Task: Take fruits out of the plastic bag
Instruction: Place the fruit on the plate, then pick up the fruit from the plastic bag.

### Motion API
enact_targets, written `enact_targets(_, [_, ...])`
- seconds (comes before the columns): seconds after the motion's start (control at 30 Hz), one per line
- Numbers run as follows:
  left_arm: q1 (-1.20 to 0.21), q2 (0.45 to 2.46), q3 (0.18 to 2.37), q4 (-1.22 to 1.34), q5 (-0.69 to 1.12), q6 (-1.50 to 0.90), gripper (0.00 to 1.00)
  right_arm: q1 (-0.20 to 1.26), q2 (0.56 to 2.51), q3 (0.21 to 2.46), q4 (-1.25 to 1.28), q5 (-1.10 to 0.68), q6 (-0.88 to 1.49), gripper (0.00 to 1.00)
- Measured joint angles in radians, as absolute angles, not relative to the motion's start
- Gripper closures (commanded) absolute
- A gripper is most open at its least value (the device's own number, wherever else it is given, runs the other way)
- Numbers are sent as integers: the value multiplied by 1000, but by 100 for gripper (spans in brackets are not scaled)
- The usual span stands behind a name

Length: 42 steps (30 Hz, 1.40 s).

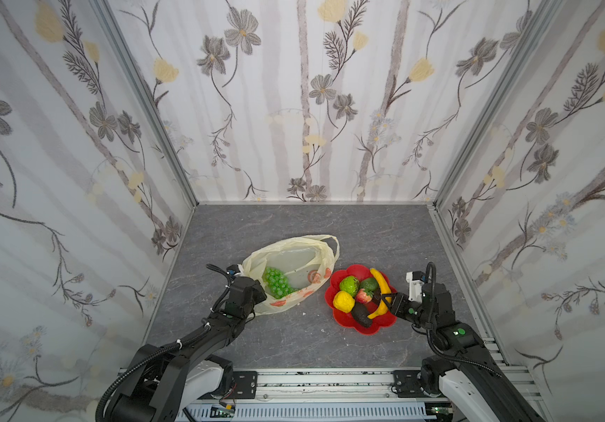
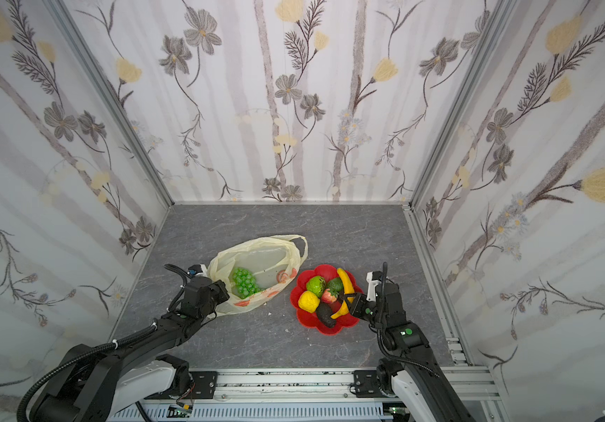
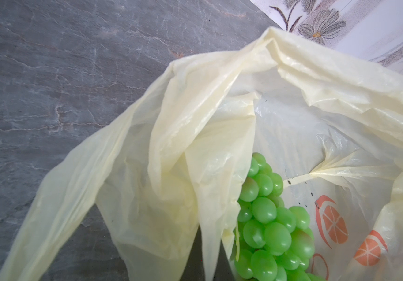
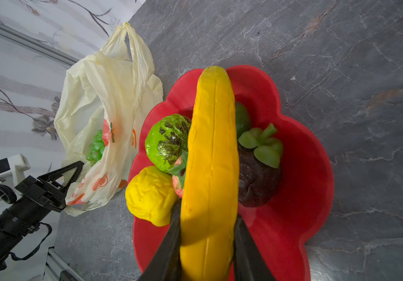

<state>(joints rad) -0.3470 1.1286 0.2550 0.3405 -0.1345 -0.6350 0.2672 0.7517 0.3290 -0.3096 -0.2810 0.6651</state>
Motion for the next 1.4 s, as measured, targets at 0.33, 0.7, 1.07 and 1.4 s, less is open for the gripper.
enact_targets(0.33, [-347, 1129, 252, 341, -134, -632, 100, 267, 785, 284, -276, -245, 713, 55])
enact_targets(0.7, [-345, 1132, 252, 342, -134, -632, 100, 267, 773, 309, -332, -174, 736, 40])
enact_targets(1.07, [-343, 1135, 252, 356, -111, -628, 100, 315, 805, 450, -417, -69, 725, 35])
enact_targets(1.4, [-356, 1108, 245, 373, -55, -644, 100, 677, 1035, 702, -376, 112, 720, 35])
